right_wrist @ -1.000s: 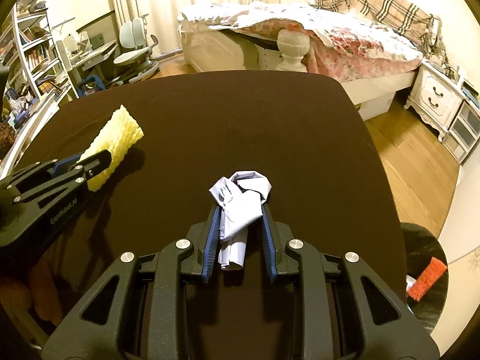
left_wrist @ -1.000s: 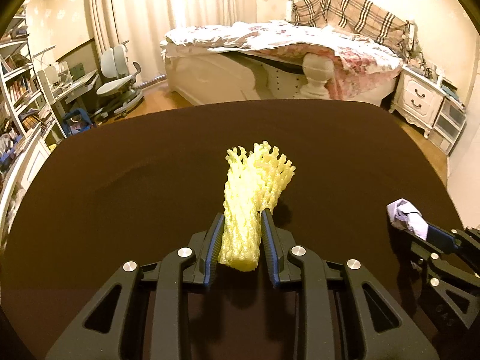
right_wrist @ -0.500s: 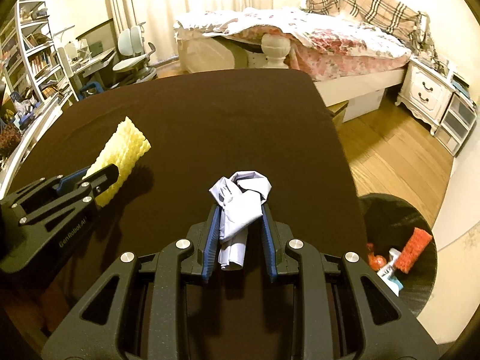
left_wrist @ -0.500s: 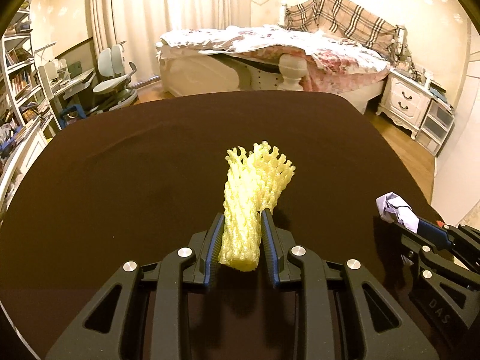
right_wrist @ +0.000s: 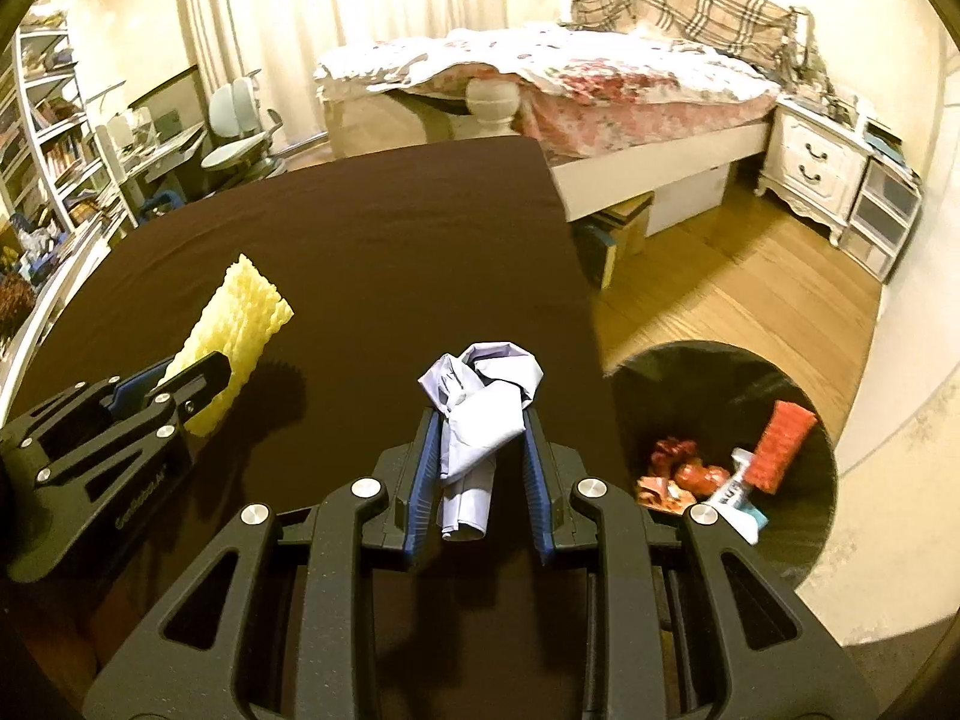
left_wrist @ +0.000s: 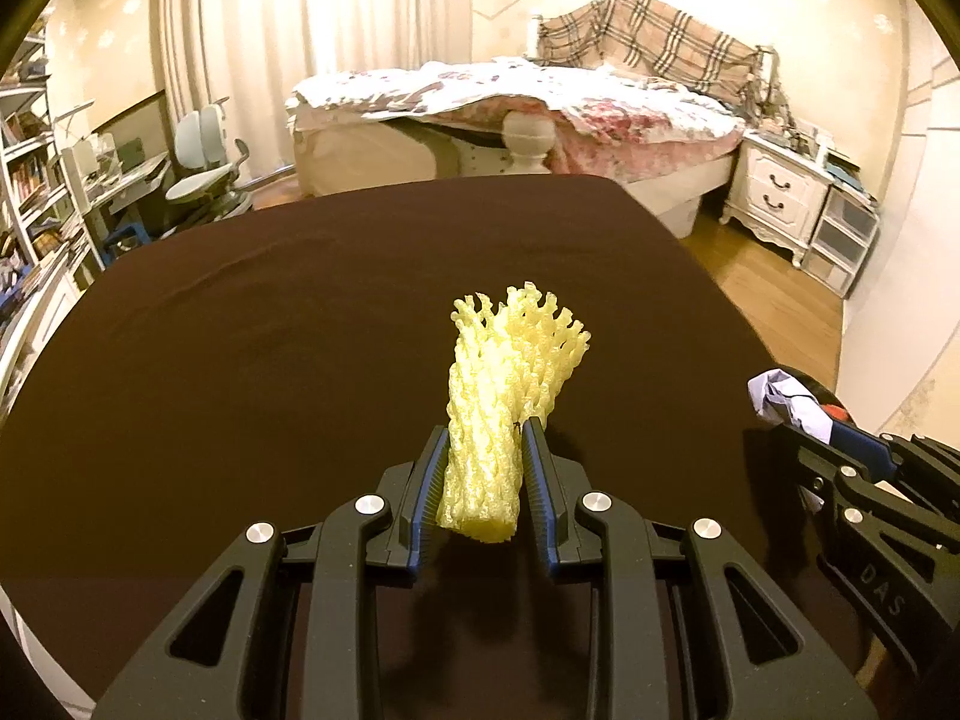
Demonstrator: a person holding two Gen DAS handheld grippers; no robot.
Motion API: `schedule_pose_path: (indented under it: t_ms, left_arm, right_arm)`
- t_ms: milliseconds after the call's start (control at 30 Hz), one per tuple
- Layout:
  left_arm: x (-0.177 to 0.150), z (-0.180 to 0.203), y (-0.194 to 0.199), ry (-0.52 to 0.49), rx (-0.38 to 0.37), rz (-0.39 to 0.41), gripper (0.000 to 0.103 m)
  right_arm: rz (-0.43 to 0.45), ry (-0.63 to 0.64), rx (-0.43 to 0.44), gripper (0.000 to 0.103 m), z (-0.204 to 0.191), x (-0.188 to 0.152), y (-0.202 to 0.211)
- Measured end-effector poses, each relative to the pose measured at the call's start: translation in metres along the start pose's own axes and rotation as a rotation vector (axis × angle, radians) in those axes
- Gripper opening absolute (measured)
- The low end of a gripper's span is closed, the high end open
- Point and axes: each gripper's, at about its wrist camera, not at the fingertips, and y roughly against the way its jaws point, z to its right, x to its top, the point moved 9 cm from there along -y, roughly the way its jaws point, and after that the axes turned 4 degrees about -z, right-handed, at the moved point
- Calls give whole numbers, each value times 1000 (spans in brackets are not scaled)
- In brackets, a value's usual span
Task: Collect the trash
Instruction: 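Carry the grey cloth and yellow foam net over the black bin with both tools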
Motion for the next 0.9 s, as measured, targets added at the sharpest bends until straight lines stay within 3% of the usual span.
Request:
schedule_pose_path:
  t_ms: [633,900]
  left_arm:
    - [9,103,6,-135,-129,49,28]
    - [18,140,-1,-190,-167,60,28]
  right_arm:
    - [58,-164,-161,26,120,-13,31]
    - [61,-208,-198,26,144,-13,27]
